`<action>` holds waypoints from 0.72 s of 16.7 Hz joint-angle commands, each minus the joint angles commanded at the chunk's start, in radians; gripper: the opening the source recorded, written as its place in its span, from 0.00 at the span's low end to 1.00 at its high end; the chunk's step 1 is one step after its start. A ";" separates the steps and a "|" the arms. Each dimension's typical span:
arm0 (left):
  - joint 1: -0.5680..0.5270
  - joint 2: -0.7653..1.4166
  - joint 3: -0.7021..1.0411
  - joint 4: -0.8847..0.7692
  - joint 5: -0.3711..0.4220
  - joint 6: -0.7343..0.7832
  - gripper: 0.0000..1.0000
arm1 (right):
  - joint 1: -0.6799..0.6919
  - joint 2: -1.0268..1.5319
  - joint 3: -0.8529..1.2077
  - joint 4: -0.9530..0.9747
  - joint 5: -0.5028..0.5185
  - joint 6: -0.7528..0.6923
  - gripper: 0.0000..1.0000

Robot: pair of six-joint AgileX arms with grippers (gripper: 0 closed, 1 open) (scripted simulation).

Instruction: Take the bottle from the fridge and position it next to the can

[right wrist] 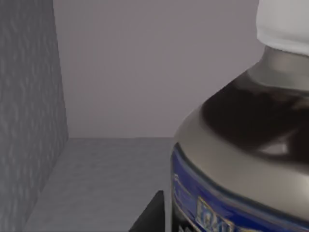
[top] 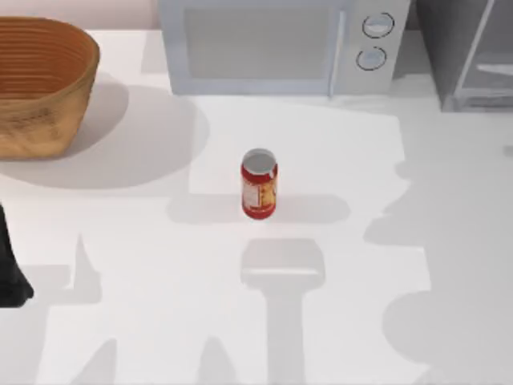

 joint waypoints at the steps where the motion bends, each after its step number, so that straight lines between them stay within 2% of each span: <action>1: 0.000 0.000 0.000 0.000 0.000 0.000 1.00 | 0.002 0.001 0.000 0.001 0.002 0.000 0.00; 3: 0.000 0.000 0.000 0.000 0.000 0.000 1.00 | 0.035 0.019 0.002 0.022 0.036 0.000 0.00; 6: 0.000 0.000 0.000 0.000 0.000 0.000 1.00 | 0.159 0.074 -0.001 0.083 0.163 -0.001 0.00; 12: 0.000 0.000 0.000 0.000 0.000 0.000 1.00 | 0.603 0.206 -0.032 0.237 0.604 -0.007 0.00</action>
